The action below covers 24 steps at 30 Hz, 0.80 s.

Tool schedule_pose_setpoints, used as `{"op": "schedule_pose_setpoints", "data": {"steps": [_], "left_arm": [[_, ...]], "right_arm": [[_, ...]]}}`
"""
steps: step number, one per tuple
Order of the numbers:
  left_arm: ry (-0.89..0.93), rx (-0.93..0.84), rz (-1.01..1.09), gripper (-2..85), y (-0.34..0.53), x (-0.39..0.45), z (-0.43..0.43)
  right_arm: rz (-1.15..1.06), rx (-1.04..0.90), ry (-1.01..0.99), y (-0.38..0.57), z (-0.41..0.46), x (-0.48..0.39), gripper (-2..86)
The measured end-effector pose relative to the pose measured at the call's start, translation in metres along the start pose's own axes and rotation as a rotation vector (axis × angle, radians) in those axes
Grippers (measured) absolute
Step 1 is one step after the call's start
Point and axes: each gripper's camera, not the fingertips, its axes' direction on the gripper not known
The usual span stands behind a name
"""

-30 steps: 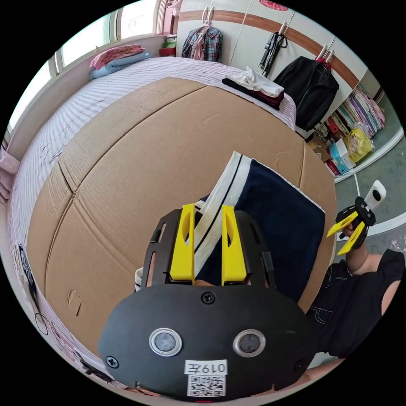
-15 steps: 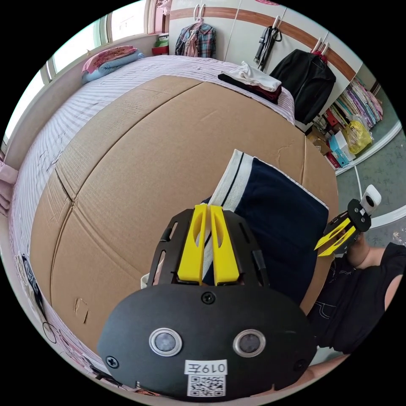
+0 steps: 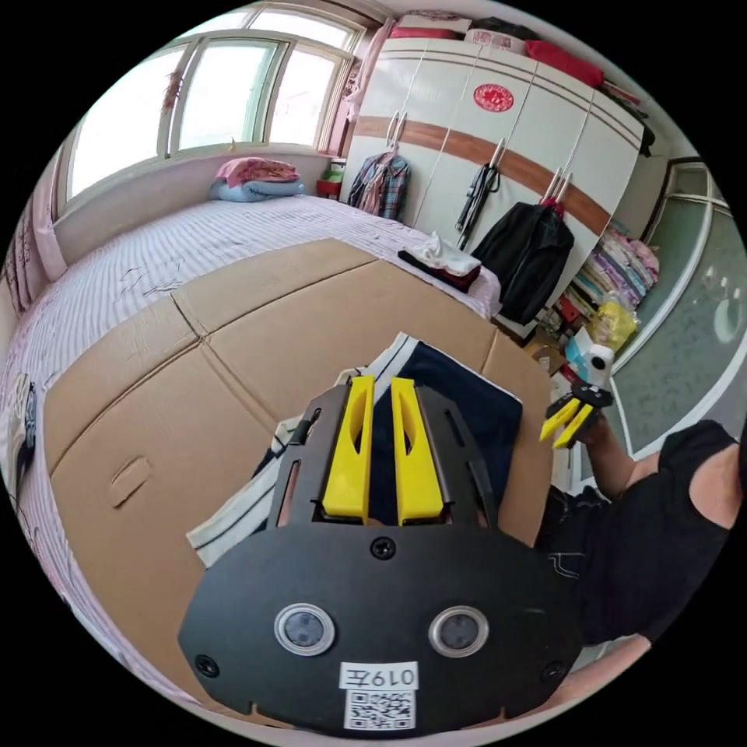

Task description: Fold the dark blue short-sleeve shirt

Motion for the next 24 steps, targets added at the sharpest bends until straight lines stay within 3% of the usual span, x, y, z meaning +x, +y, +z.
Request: {"op": "schedule_pose_setpoints", "data": {"steps": [4, 11, 17, 24], "left_arm": [[0.163, 0.011, -0.144, 2.6, 0.128, -0.034, -0.085], [0.029, 0.031, -0.371, 5.0, 0.312, -0.028, -0.153], [-0.012, 0.015, -0.356, 8.1, 0.357, -0.032, -0.166], [0.107, -0.030, -0.337, 8.9, 0.375, -0.049, -0.169]], "right_arm": [[-0.033, -0.038, -0.105, -0.020, 0.034, -0.012, 5.6], [-0.144, -0.129, -0.197, -0.107, 0.105, -0.033, 5.4], [-0.224, -0.141, -0.233, -0.176, 0.145, -0.052, 5.4], [-0.184, -0.166, -0.224, -0.205, 0.178, -0.045, 5.3]]}}
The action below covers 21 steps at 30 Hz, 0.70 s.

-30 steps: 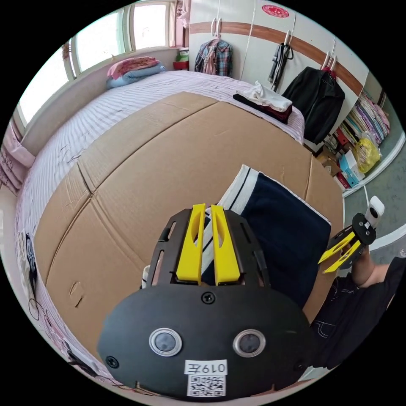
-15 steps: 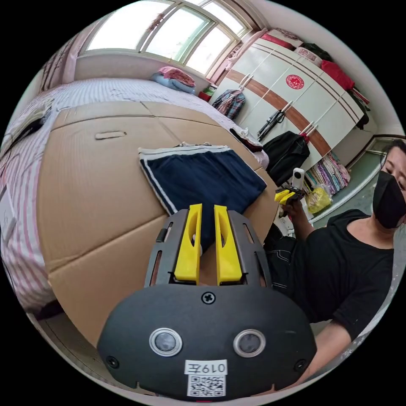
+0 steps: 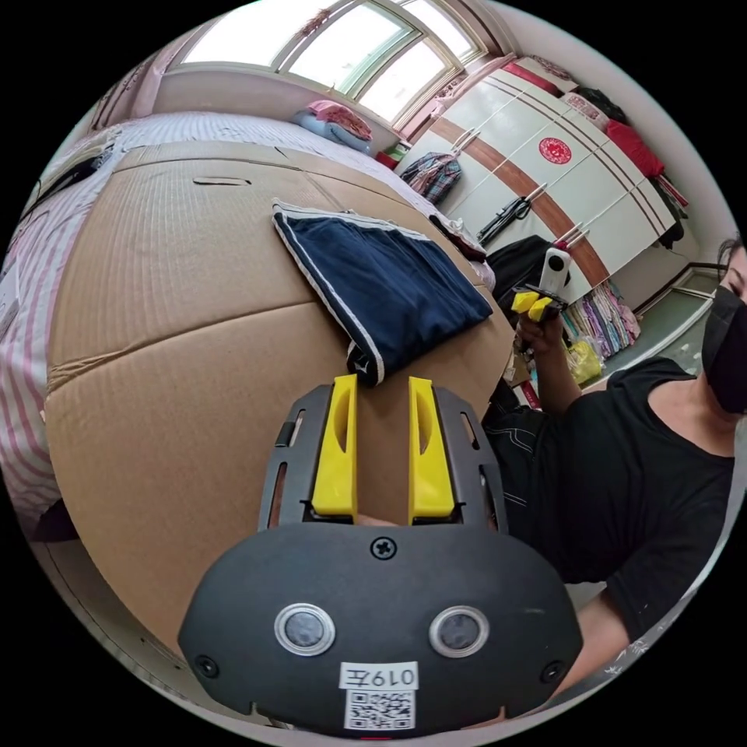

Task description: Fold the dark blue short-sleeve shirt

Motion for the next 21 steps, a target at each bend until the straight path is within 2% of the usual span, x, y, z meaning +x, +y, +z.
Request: {"op": "schedule_pose_setpoints", "data": {"steps": [4, 9, 17, 21], "left_arm": [[0.002, 0.013, -0.007, 8.8, 0.008, -0.010, -0.014], [0.012, -0.069, 0.018, 8.1, 0.003, -0.019, -0.015], [0.267, -0.148, -0.031, 6.6, 0.004, -0.064, 0.005], [0.318, -0.195, -0.046, 5.1, 0.006, -0.078, 0.013]], "right_arm": [[0.045, 0.001, -0.003, -0.015, 0.010, 0.021, 5.3], [0.026, 0.010, -0.003, -0.048, 0.026, 0.032, 5.3], [0.016, -0.017, 0.017, -0.095, 0.064, 0.053, 5.3], [0.015, -0.018, 0.010, -0.120, 0.082, 0.065, 5.2]]}}
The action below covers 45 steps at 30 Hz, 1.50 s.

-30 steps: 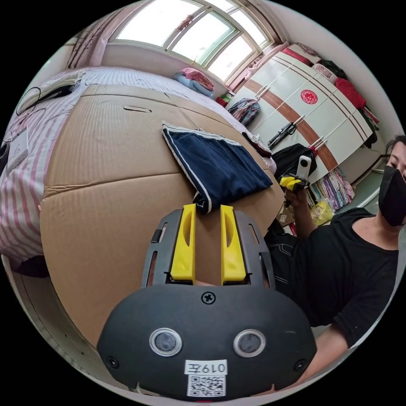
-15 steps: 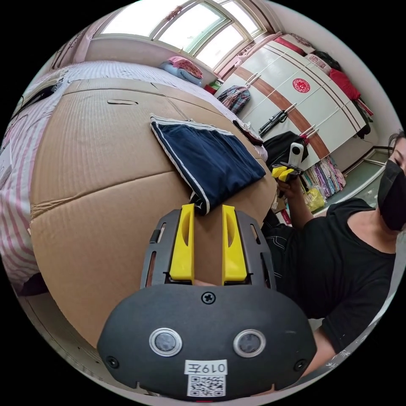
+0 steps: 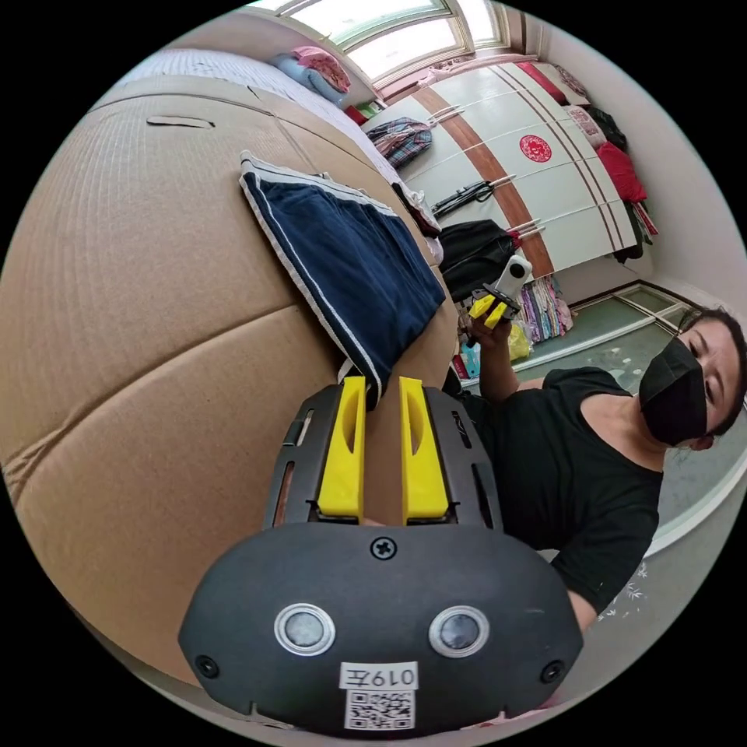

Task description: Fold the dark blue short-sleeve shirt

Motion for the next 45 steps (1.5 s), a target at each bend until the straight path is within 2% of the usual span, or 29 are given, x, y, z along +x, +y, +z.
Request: {"op": "schedule_pose_setpoints", "data": {"steps": [3, 7, 11, 17, 22, 28, 31, 35, 40, 45], "left_arm": [[0.005, -0.034, -0.007, 3.4, 0.001, -0.009, 0.004], [0.050, -0.066, -0.012, 2.8, 0.001, -0.023, 0.009], [0.131, -0.061, -0.028, 2.8, 0.006, -0.040, 0.013], [0.088, -0.051, -0.020, 2.9, 0.012, -0.040, 0.020], [0.032, -0.066, -0.007, 2.9, 0.012, -0.035, 0.026], [0.029, -0.066, -0.007, 2.8, 0.012, -0.039, 0.034], [0.035, -0.071, -0.016, 2.7, 0.010, -0.043, 0.038], [0.038, -0.065, -0.047, 2.5, 0.009, -0.047, 0.043], [0.041, -0.036, -0.080, 2.1, 0.010, -0.052, 0.045], [-0.029, -0.073, -0.072, 1.8, 0.006, -0.050, 0.050]], "right_arm": [[-0.031, -0.039, 0.015, -0.043, 0.019, 0.011, 4.8], [-0.166, -0.134, 0.187, -0.149, 0.061, 0.030, 3.3], [-0.253, -0.313, 0.386, -0.262, 0.150, 0.087, 5.1], [-0.243, -0.416, 0.364, -0.375, 0.245, 0.167, 8.1], [-0.192, -0.516, 0.271, -0.415, 0.293, 0.219, 9.1], [-0.169, -0.524, 0.120, -0.434, 0.318, 0.245, 10.1], [-0.189, -0.534, 0.152, -0.441, 0.335, 0.244, 8.8], [-0.264, -0.509, 0.215, -0.450, 0.349, 0.229, 0.5], [-0.296, -0.416, 0.352, -0.456, 0.355, 0.202, -0.8], [-0.319, -0.431, 0.497, -0.463, 0.377, 0.178, -1.0]]}}
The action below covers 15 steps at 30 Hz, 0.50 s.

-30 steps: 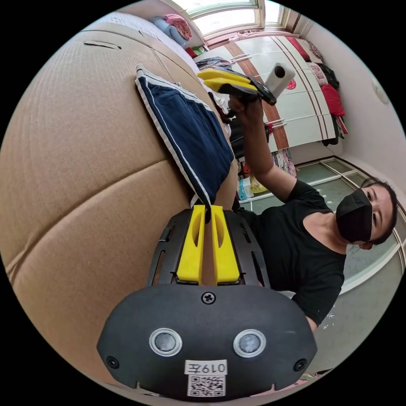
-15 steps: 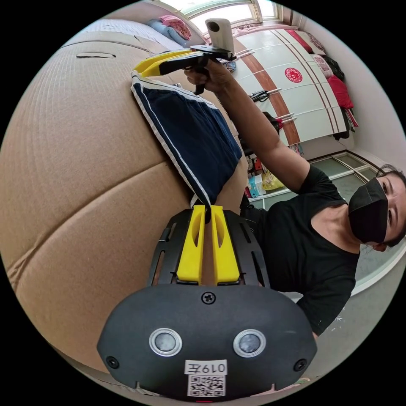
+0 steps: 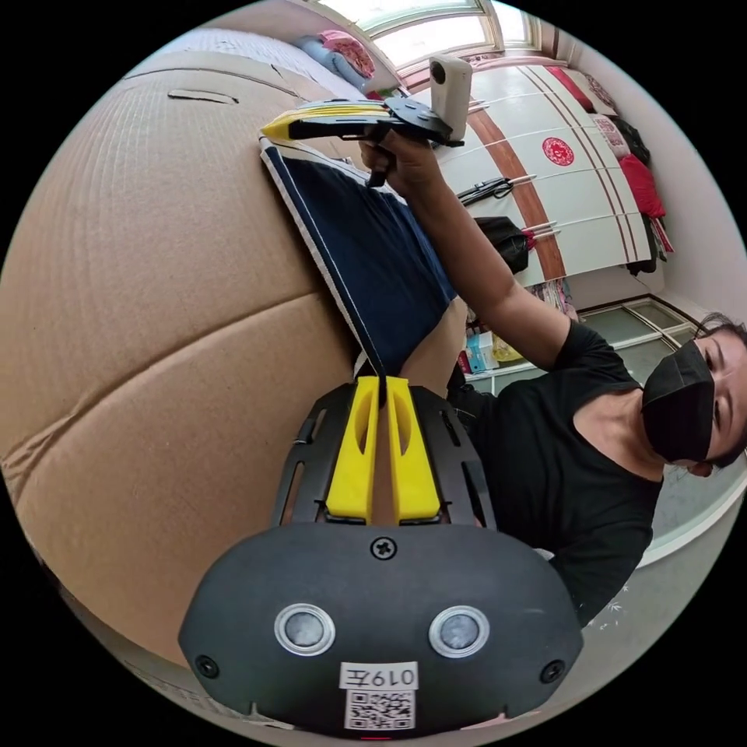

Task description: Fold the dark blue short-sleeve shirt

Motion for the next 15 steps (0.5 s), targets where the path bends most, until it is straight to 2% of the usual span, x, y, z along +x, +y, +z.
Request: {"op": "schedule_pose_setpoints", "data": {"steps": [3, 7, 15], "left_arm": [[-0.049, -0.075, 0.013, 1.5, -0.011, 0.002, 0.006], [-0.007, -0.139, -0.003, 1.3, -0.023, -0.008, 0.011], [0.171, -0.024, -0.051, 1.5, -0.017, -0.036, 0.004]], "right_arm": [[-0.017, -0.016, 0.074, -0.016, 0.002, -0.020, -1.0], [-0.018, -0.004, 0.117, -0.026, -0.003, -0.036, -0.9], [-0.035, 0.003, 0.133, -0.041, -0.023, -0.060, -0.7]]}}
